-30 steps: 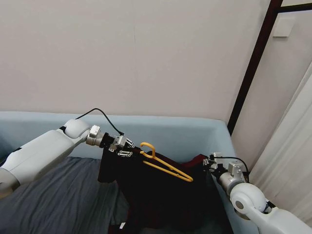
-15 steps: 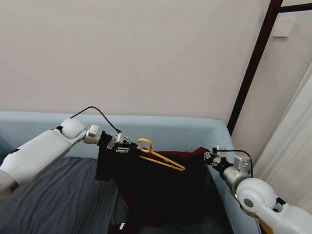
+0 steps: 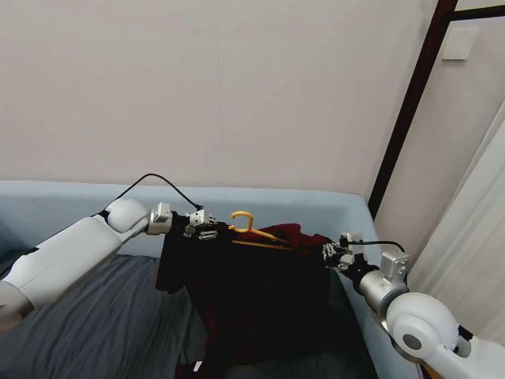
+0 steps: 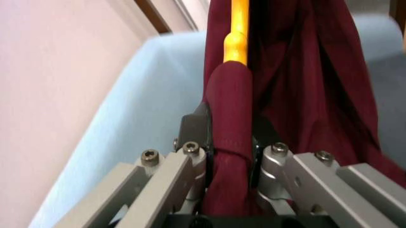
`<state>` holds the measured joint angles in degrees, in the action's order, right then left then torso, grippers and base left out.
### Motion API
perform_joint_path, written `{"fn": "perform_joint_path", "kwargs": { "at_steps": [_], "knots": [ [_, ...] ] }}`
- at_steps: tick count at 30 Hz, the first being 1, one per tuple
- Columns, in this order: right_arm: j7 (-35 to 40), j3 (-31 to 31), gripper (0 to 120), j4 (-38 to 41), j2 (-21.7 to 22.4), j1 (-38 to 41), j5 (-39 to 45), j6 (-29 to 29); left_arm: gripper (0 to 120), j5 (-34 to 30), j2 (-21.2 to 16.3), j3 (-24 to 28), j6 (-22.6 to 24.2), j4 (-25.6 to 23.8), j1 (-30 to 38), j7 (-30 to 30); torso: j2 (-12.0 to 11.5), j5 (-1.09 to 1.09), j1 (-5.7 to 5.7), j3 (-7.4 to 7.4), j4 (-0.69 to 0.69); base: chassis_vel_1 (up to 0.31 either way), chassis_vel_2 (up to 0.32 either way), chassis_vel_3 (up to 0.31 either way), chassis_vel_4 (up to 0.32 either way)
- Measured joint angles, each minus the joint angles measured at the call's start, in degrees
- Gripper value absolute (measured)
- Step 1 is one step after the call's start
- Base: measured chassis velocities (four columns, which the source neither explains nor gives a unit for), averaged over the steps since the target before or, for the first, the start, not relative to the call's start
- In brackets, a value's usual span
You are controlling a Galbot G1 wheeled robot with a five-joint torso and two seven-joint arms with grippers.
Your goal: Pick up the clothes from the sofa and hang them on the clothes hanger.
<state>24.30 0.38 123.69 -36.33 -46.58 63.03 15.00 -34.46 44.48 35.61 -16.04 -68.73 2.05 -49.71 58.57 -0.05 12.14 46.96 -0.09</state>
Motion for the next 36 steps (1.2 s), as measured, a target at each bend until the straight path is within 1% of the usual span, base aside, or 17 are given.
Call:
{"fn": "perform_joint_path", "kwargs": {
  "at_steps": [5, 6, 8, 9, 12, 14, 15, 18, 19, 23, 24, 26, 28, 32, 33, 36],
  "knots": [
    [0.39, -1.16, 0, 2.98, 1.54, 5.47, 0.66, 0.25, 11, -5.09, 0.46, 1.95, -0.47, -1.95, 1.44, 3.23, 0.00, 0.00, 0.00, 0.00, 0.01, 0.000, 0.000, 0.000, 0.000],
    [0.39, -1.14, 0, 3.53, 1.79, 6.97, 0.66, 0.29, 11, -6.84, 0.30, 3.23, -0.54, -2.39, 2.70, 3.62, 0.00, 0.00, 0.00, 0.00, 0.01, 0.000, 0.000, 0.000, 0.000],
    [-0.14, -1.09, 0, 5.73, 3.35, 8.23, 0.13, 0.27, 11, -11.11, -0.40, 6.59, -0.25, -2.76, 7.56, 3.29, 0.00, 0.01, 0.00, 0.00, 0.02, 0.000, 0.000, 0.000, 0.000],
    [-0.14, -1.09, 0, 5.73, 3.35, 8.23, 0.13, 0.27, 11, -11.11, -0.40, 6.59, -0.25, -2.76, 7.56, 3.29, 0.00, 0.01, 0.00, 0.00, 0.02, 0.000, 0.000, 0.000, 0.000],
    [-1.87, -0.77, 0, 8.34, 5.20, 6.02, -3.21, -0.50, 11, -16.82, -1.03, 10.52, 0.77, -2.45, 13.31, 1.01, 0.00, 0.01, 0.00, 0.00, 0.00, 0.000, 0.000, 0.000, 0.000],
    [-2.75, -0.47, 0, 9.74, 6.02, 4.12, -5.36, -0.90, 11, -19.26, -1.04, 12.35, 1.13, -1.28, 16.61, -0.94, 0.00, 0.01, 0.00, 0.00, 0.00, 0.000, 0.000, 0.000, 0.000],
    [-2.75, -0.47, 0, 9.74, 6.02, 4.12, -5.36, -0.90, 11, -19.26, -1.04, 12.35, 1.13, -1.28, 16.61, -0.94, 0.00, 0.01, 0.00, 0.00, 0.00, 0.000, 0.000, 0.000, 0.000],
    [-3.72, -0.47, 0, 11.67, 7.40, 2.70, -7.70, -1.31, 11, -22.88, -0.82, 14.89, 1.77, 0.19, 20.86, -2.87, 0.01, 0.01, 0.00, 0.00, 0.02, 0.000, 0.000, 0.000, 0.000],
    [-3.72, -0.47, 0, 11.67, 7.40, 2.70, -7.70, -1.31, 11, -22.88, -0.82, 14.89, 1.77, 0.19, 20.86, -2.87, 0.01, 0.01, 0.00, 0.00, 0.02, 0.000, 0.000, 0.000, 0.000],
    [-5.39, -1.74, 0, 11.72, 10.02, 5.45, -10.07, -2.17, 11, -28.42, 0.54, 18.26, 2.93, 2.07, 26.37, -4.41, 0.01, 0.01, 0.00, 0.00, 0.01, 0.000, 0.000, 0.000, 0.000],
    [-5.39, -1.74, 0, 11.72, 10.02, 5.45, -10.07, -2.17, 11, -28.42, 0.54, 18.26, 2.93, 2.07, 26.37, -4.41, 0.01, 0.01, 0.00, 0.00, 0.01, 0.000, 0.000, 0.000, 0.000],
    [-5.70, -1.91, 0, 11.69, 10.88, 6.32, -10.25, -2.31, 11, -32.18, 1.37, 19.89, 3.65, 3.11, 29.53, -5.52, 0.00, -0.01, 0.01, 0.00, 0.00, 0.000, 0.000, 0.000, 0.000],
    [-6.25, -1.96, 0, 11.69, 11.27, 5.95, -11.45, -2.50, 11, -34.92, 1.90, 21.31, 4.57, 3.87, 32.31, -6.88, 0.01, 0.02, 0.00, -0.01, 0.01, 0.000, 0.000, 0.000, 0.000],
    [-7.44, -2.17, 0, 10.84, 11.09, 4.84, -14.75, -3.12, 11, -36.41, 2.57, 23.39, 5.41, 5.06, 35.05, -8.34, 0.01, 0.00, 0.00, 0.00, 0.00, 0.000, 0.000, 0.000, 0.000],
    [-8.14, -2.51, 0, 9.61, 10.56, 4.83, -16.59, -3.45, 11, -37.30, 2.96, 24.60, 5.85, 5.61, 36.26, -9.13, 0.01, 0.01, 0.00, -0.01, 0.01, 0.000, 0.000, 0.000, 0.000],
    [-8.60, -3.67, 0, 7.33, 9.65, 6.74, -17.87, -3.74, 11, -38.10, 3.58, 25.98, 6.39, 6.27, 37.66, -10.35, 0.00, 0.02, 0.00, 0.00, 0.01, 0.000, 0.000, 0.000, 0.000]
  ]
}}
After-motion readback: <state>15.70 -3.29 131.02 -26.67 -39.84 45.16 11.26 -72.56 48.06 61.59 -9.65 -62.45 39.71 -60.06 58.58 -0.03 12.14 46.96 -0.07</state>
